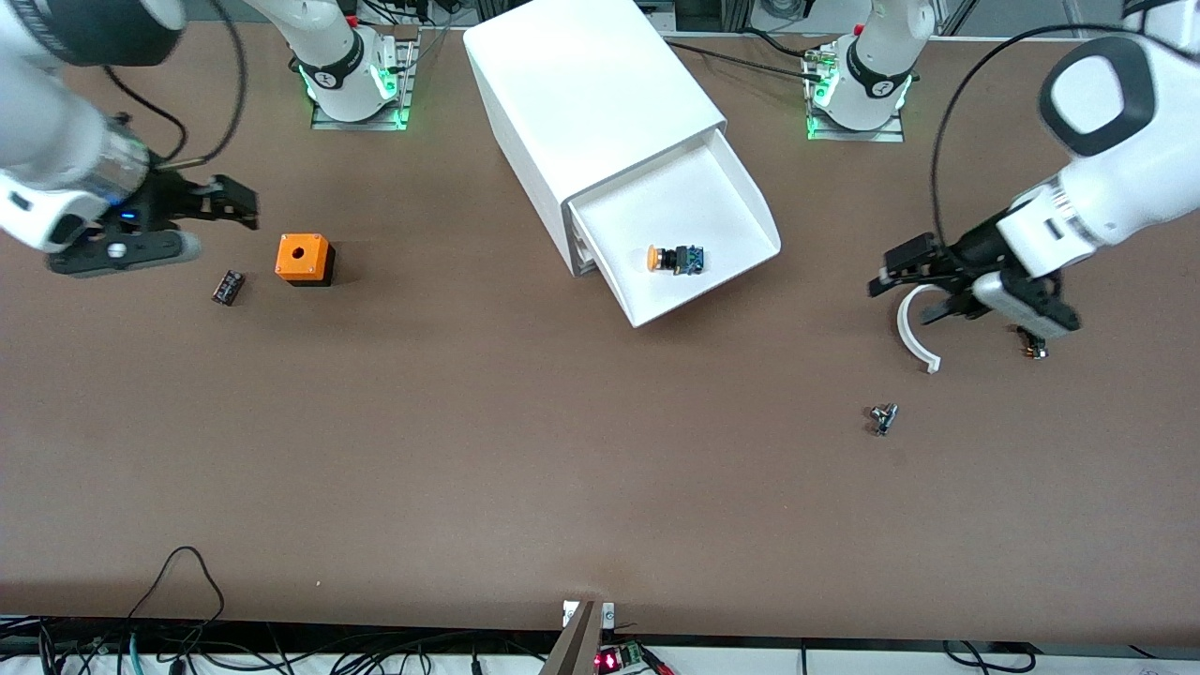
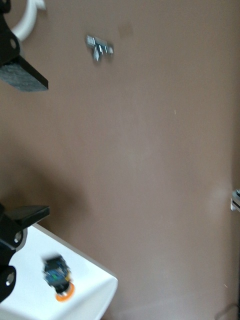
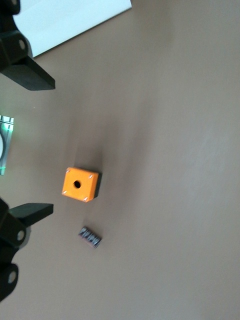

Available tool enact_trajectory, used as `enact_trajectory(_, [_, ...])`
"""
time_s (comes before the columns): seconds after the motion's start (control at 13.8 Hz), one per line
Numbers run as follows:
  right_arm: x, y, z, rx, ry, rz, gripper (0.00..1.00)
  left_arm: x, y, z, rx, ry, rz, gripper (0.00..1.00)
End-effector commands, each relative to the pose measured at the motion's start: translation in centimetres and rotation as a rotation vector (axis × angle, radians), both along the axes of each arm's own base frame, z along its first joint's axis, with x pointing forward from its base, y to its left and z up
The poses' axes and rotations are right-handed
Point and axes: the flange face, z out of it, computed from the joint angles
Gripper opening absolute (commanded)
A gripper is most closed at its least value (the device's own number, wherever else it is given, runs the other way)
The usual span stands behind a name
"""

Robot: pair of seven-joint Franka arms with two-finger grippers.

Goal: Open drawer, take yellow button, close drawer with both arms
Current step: 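Reach the right gripper into the open drawer above the button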

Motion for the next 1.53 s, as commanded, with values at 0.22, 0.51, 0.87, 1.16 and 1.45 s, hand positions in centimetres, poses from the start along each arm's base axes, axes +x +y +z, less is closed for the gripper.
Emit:
enact_trajectory(0.22, [0.4, 13.5, -2.4, 0.119, -0.013, 0.189, 1.00, -1.7, 2.3, 9.4, 0.379, 0.108, -0.064, 1.00])
enact_trajectory(0.51, [0.3, 25.3, -2.7, 0.241, -0.031, 0.437, 1.00, -2.3, 2.7, 9.0, 0.431, 0.188, 0.065, 1.00])
enact_trajectory(0.87, [-1.6, 37.1, -2.9, 0.377, -0.109, 0.736, 1.00, -2.3, 2.9, 8.8, 0.426, 0.196, 0.069, 1.00])
enact_trajectory(1.16, [-2.7, 42.8, -5.0, 0.384, -0.210, 0.901, 1.00, -2.3, 3.2, 8.7, 0.415, 0.201, 0.074, 1.00])
enact_trajectory(1.45, [-3.9, 45.3, -7.2, 0.392, -0.238, 1.120, 1.00, -2.3, 3.1, 8.8, 0.413, 0.196, 0.072, 1.00])
